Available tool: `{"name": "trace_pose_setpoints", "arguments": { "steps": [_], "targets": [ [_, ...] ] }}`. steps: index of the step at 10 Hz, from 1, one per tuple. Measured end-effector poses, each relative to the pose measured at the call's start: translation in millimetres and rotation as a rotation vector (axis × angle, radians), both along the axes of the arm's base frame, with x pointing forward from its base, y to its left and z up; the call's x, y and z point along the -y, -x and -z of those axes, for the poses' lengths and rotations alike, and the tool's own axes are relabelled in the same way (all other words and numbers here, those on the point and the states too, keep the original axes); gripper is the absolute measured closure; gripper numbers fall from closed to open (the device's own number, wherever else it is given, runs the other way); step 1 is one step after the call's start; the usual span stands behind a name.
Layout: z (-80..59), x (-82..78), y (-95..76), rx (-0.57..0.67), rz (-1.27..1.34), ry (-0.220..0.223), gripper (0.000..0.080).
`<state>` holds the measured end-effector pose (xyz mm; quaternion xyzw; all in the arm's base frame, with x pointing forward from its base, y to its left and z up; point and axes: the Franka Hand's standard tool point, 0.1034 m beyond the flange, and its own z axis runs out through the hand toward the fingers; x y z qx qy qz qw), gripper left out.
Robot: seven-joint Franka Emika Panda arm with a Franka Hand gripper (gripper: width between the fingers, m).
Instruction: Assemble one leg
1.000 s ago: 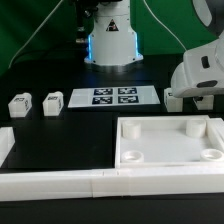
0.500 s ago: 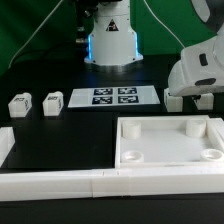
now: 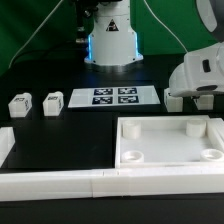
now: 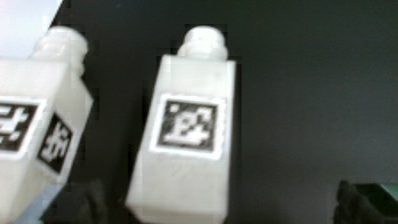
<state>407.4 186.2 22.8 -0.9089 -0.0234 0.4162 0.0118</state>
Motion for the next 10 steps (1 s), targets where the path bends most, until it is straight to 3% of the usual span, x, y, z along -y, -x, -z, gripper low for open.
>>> {"name": "trace_pose_setpoints", "arguments": {
  "steps": [1,7,10],
  "targets": [
    [0.2,5.8,3.1,-0.029,0.006,0.005,0.015],
    [5.4,5.0,7.4,-0.039,0.007,0.012,0.015],
    [13.6,7.2,19.8,-0.064,0.006,0.017,0.015]
  ]
}}
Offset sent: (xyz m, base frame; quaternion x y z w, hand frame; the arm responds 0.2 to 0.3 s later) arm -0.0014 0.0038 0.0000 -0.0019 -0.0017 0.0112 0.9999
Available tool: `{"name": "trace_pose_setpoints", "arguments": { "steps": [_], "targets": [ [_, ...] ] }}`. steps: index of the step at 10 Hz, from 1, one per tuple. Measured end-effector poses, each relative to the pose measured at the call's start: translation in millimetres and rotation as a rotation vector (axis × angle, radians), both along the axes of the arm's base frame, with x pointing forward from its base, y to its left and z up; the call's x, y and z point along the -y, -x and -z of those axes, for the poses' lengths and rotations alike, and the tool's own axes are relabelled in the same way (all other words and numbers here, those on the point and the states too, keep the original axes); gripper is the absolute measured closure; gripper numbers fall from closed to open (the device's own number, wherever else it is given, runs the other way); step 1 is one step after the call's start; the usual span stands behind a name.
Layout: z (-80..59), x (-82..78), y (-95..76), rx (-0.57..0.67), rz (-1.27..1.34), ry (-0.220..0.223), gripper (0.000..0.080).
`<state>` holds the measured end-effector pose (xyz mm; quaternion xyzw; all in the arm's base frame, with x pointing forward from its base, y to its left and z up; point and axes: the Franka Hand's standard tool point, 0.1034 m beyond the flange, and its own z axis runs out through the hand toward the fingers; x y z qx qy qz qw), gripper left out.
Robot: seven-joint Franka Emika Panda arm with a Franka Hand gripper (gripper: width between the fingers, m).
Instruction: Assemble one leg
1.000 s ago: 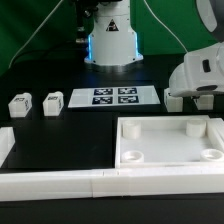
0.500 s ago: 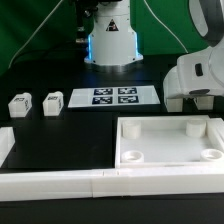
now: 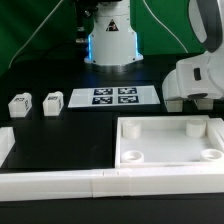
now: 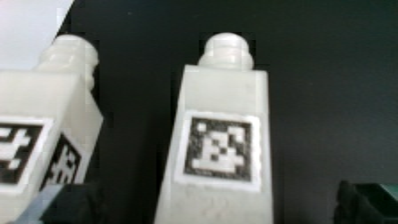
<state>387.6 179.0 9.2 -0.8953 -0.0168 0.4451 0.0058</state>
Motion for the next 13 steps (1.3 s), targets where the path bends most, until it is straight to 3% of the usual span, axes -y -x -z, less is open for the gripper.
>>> {"name": "trace_pose_setpoints", "arguments": {
  "steps": [4,5,6,7,9,13],
  "targets": [
    [2.6,-0.8,6.0,-0.01,0.006,0.017,0.015],
    [2.6,-0.7,6.0,-0.01,0.006,0.017,0.0272],
    [2.6,-0.6,6.0,-0.01,0.006,0.017,0.0272],
    [2.6,-0.6,6.0,-0.01,0.006,0.017,0.0465],
    [2.6,-0.5,6.0,-0.01,0.006,0.017,0.0506],
    [2.7,-0.5,6.0,-0.01,0.006,0.017,0.0506]
  ]
}}
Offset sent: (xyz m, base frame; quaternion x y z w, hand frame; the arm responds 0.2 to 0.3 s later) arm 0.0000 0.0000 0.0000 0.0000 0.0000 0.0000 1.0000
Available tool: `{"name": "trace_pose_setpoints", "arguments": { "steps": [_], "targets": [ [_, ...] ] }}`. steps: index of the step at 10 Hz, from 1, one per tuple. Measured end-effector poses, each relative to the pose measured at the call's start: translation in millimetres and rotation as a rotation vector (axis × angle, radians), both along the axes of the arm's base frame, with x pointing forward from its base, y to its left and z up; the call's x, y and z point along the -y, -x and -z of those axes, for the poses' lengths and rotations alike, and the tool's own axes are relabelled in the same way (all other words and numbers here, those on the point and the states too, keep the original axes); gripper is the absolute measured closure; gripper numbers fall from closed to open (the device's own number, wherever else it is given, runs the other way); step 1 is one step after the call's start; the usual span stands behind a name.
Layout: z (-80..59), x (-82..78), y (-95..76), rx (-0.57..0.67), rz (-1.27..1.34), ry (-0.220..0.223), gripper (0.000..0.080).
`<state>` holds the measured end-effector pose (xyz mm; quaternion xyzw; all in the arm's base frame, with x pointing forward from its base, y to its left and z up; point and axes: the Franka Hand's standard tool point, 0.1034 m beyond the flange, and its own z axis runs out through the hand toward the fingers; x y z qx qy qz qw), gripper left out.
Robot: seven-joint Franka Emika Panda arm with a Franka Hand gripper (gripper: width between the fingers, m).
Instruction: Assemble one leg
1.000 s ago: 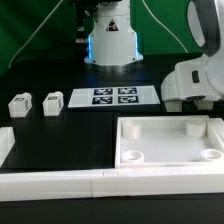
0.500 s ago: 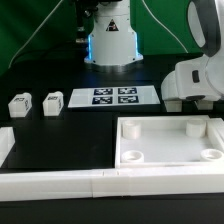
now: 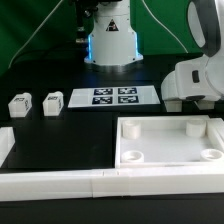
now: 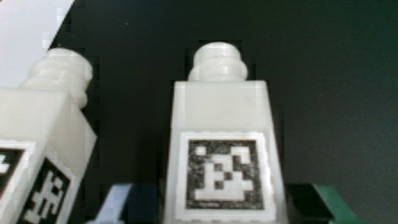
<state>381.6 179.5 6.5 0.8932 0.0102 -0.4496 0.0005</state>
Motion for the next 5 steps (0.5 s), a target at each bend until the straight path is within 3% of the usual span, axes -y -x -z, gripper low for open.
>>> {"name": "trace_pose_setpoints", "arguments": {
  "steps": [4,5],
  "targets": [
    [-0.4,-0.1,-0.8,0.002,0.0,0.0,0.0505],
    [-6.8,-0.2,-9.9,0.037,-0.009,-0.022,0.0505]
  ]
}}
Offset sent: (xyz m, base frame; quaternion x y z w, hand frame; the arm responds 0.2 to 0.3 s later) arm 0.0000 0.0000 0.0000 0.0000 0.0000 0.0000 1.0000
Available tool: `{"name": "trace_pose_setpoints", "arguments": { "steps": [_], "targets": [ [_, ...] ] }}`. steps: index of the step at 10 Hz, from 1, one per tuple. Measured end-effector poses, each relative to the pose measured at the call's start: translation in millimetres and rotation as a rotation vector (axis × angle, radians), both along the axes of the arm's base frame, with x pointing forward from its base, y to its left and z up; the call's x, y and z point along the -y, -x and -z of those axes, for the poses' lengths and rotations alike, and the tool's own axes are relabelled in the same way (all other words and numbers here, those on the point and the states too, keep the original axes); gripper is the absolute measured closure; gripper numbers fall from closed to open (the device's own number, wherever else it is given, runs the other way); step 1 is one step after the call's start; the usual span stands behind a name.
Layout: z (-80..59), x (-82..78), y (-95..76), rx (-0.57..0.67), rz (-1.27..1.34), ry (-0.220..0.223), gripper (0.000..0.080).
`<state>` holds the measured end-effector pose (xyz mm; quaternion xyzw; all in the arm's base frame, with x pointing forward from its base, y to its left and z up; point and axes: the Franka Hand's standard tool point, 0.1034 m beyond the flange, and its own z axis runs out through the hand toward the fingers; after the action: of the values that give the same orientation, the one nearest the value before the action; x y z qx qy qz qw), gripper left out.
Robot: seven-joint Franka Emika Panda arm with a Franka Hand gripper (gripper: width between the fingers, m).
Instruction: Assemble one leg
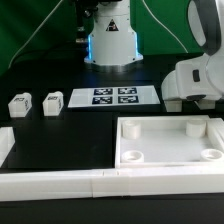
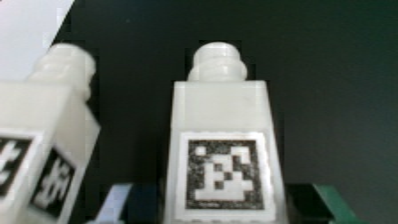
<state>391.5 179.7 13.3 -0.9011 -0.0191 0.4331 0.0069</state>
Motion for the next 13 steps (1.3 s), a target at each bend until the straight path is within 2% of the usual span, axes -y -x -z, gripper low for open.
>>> {"name": "trace_pose_setpoints", "arguments": {
  "steps": [1,2,3,4,5,6,8,10,11,12,13],
  "targets": [
    [-15.9,1.5,-12.0,0.07,-0.007,-0.024,0.0505],
    [-41.7,8.0,-16.5,0.104,-0.022,-0.044,0.0505],
    [-57.0,11.2,-24.9,0.159,-0.036,-0.063,0.0505],
    [-73.2,13.2,-42.6,0.334,-0.04,-0.071,0.0505],
    [-97.2,17.3,-47.7,0.475,-0.055,-0.069,0.0505],
    [-111.3,19.2,-49.3,0.552,-0.046,-0.065,0.0505],
    [-127.0,17.7,-64.6,0.686,-0.015,-0.065,0.0505],
    [-125.9,16.5,-67.1,0.895,-0.003,-0.093,0.0505],
    [-123.9,17.3,-63.1,0.94,-0.001,-0.098,0.0505],
    [-123.5,18.0,-63.0,0.931,0.0,-0.095,0.0505],
    [-126.2,19.3,-67.9,0.938,-0.001,-0.098,0.0505]
  ]
}}
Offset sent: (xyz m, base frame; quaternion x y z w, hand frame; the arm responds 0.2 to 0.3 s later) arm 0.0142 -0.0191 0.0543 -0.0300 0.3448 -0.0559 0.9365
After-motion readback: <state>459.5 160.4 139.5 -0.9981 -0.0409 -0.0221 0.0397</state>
